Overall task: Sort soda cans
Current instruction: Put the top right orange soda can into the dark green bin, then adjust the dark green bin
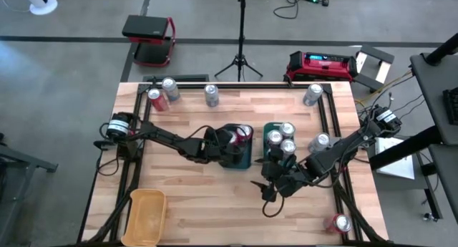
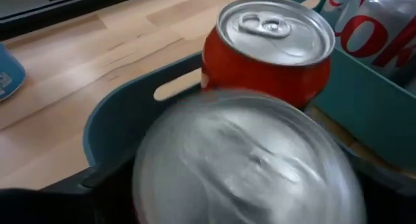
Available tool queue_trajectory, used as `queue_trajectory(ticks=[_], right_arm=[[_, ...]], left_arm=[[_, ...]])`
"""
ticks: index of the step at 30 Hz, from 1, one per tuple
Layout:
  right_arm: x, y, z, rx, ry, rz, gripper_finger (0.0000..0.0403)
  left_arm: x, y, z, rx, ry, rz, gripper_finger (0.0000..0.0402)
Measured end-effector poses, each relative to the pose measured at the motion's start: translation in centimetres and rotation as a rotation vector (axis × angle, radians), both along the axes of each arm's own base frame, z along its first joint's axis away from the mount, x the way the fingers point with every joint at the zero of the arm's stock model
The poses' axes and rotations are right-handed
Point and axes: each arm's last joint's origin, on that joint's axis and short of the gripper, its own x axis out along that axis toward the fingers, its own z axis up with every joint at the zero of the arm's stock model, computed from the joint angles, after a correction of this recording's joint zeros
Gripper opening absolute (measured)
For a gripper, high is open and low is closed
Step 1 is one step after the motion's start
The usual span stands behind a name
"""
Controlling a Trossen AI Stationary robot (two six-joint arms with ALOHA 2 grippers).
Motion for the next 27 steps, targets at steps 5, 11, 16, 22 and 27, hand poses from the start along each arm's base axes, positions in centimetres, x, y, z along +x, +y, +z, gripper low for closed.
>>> queue_trajectory(ticks=[5,11,16,22,27], right_arm=[[1.3,0.0,-2.2,-0.022,0.072,0.076,0.0361],[3.7,-0.7,-3.3,0.039,0.144,0.152,0.0356],[5.1,-1.5,-2.6,-0.015,0.216,0.153,0.0325],[5.2,-1.6,-1.9,-0.043,0.276,0.157,0.0285],[3.8,-0.9,-1.6,-0.051,0.340,0.169,0.0258]], left_arm=[[-0.3,0.1,1.1,0.007,-0.002,-0.011,0.0363],[-1.8,0.0,3.8,0.007,-0.001,-0.021,0.0354],[-4.4,-0.5,7.6,0.022,0.001,-0.034,0.0348],[-8.1,-1.7,9.3,0.014,0.132,-0.086,0.0342],[-9.5,-3.6,6.5,-0.045,0.251,-0.172,0.0337]])
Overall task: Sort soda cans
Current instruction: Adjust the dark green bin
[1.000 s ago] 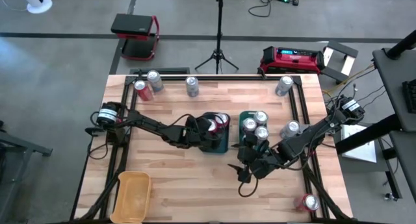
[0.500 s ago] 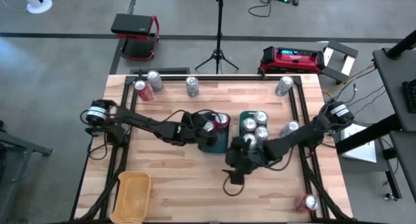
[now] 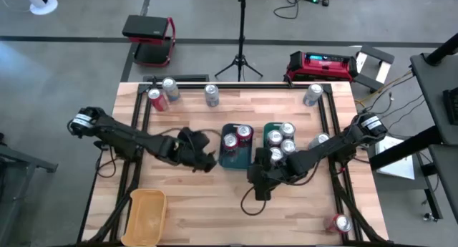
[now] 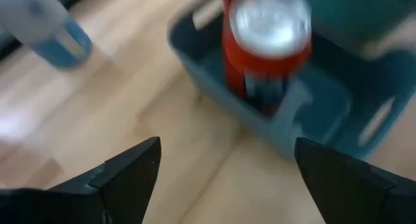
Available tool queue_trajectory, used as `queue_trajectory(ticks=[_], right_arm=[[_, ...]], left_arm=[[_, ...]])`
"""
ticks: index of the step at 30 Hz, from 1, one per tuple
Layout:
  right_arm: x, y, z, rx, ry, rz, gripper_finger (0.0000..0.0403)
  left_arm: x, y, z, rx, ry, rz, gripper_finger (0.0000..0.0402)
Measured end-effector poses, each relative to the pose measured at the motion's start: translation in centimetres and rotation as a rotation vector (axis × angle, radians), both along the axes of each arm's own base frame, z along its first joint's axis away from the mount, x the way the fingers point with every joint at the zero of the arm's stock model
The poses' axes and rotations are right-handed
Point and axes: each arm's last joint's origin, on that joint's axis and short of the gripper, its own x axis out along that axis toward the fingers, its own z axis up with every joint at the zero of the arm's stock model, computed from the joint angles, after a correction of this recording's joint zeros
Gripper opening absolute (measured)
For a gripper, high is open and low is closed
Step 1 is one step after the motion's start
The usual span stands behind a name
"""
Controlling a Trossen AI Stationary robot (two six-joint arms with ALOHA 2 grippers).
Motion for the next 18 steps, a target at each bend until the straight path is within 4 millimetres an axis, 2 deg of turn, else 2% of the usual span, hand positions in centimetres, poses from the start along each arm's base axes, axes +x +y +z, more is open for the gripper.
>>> queue_trajectory(ticks=[5,10,18], right_arm=[[-1.5,1.0,0.9,0.026,0.013,-0.010,0.0237],[-3.4,2.0,2.4,0.066,0.007,-0.016,0.0223],[-6.6,1.8,5.2,0.124,-0.010,-0.098,0.0221]], left_arm=[[-0.6,-0.5,-3.5,-0.014,0.087,0.027,0.0331],[0.6,-0.9,-6.2,0.018,0.110,-0.020,0.0327],[3.7,-1.7,-7.7,0.096,0.115,-0.062,0.0326]])
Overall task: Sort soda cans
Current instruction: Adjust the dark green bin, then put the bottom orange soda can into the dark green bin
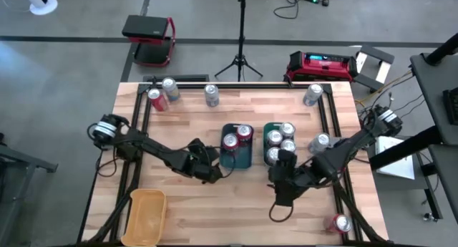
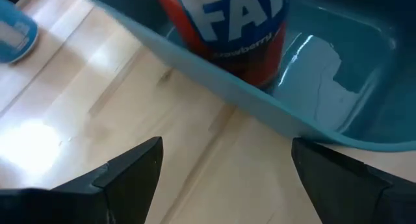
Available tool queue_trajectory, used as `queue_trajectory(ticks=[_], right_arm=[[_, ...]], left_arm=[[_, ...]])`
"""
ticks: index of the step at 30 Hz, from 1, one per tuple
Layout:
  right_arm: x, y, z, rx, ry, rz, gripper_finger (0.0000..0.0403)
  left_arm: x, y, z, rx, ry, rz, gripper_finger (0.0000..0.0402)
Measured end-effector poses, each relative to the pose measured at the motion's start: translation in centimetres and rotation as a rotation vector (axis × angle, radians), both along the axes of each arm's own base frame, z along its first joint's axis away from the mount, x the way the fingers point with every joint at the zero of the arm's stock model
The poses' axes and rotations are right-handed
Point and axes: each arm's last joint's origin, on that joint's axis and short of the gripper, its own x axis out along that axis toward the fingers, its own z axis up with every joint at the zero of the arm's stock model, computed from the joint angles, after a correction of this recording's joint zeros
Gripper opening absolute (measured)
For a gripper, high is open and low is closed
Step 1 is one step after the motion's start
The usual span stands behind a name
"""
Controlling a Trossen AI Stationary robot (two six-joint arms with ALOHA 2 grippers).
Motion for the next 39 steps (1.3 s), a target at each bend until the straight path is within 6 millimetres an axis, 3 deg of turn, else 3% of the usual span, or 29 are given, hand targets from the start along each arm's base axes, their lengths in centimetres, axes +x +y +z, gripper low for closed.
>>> queue_trajectory(ticks=[8,17,21,29,35,39], right_arm=[[-0.9,0.0,0.0,-0.005,0.013,-0.007,0.0221],[-1.4,-0.3,-1.6,-0.015,0.070,-0.042,0.0230],[-1.5,-0.2,-1.8,-0.003,0.108,-0.017,0.0233],[-2.1,0.0,1.6,0.074,0.230,0.001,0.0243],[-3.4,2.1,2.3,0.158,0.253,0.029,0.0297],[-5.7,4.3,2.0,0.145,0.251,0.005,0.0323]], left_arm=[[0.8,-0.3,-0.4,0.003,0.010,-0.002,0.0326],[-0.3,-0.4,0.1,0.007,0.091,-0.014,0.0326],[-1.1,-0.8,1.4,-0.010,0.090,-0.028,0.0326],[-2.0,-2.9,4.5,-0.039,-0.046,-0.130,0.0326],[-1.9,-4.4,6.6,-0.052,-0.214,-0.193,0.0326],[-1.5,-5.7,8.1,-0.105,-0.361,-0.245,0.0326]])
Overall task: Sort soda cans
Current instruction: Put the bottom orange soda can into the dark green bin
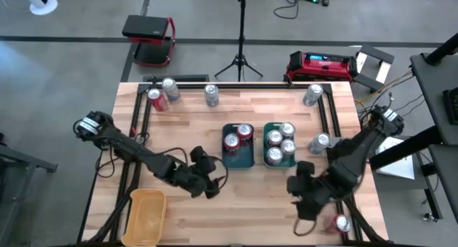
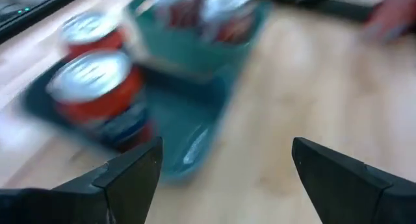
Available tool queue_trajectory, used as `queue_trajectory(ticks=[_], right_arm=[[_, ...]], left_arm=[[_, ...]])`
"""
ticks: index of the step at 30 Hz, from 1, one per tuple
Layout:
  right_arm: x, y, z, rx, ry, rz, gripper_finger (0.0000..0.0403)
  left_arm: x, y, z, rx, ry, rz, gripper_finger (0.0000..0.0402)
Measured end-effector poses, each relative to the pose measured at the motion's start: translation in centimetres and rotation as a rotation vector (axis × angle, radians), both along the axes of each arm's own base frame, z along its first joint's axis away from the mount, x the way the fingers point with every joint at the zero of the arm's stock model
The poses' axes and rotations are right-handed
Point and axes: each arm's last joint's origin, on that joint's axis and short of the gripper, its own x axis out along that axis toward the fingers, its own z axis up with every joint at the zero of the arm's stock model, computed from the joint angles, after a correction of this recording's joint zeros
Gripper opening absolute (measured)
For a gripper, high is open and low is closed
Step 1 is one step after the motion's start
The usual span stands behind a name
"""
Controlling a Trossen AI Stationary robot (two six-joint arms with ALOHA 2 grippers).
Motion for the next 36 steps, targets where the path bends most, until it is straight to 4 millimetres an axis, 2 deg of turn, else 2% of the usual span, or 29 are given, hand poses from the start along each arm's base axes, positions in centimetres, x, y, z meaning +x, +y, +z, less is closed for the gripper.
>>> queue_trajectory(ticks=[5,8,12,19,26,30,36], right_arm=[[-3.6,2.4,-1.8,0.026,0.045,-0.109,0.0351],[-5.3,3.5,-2.5,0.030,0.068,-0.136,0.0369],[-6.6,4.3,-2.6,0.091,0.152,-0.168,0.0374],[-8.2,5.1,-2.6,0.151,0.267,-0.215,0.0375],[-10.3,6.0,-2.6,0.161,0.312,-0.227,0.0375],[-11.0,6.2,-2.8,0.159,0.308,-0.264,0.0375],[-11.5,6.2,-3.6,0.135,0.313,-0.259,0.0375]], left_arm=[[1.6,-3.2,1.3,0.020,-0.165,-0.146,0.0326],[2.8,-4.9,1.3,0.039,-0.200,-0.190,0.0326],[4.7,-7.1,0.8,0.046,-0.191,-0.211,0.0326],[8.7,-10.4,0.0,0.093,-0.093,-0.229,0.0327],[12.2,-13.0,-2.4,0.126,0.035,-0.261,0.0327],[13.6,-13.9,-3.3,0.165,0.129,-0.258,0.0327],[14.2,-14.6,-2.9,0.211,0.297,-0.221,0.0327]])
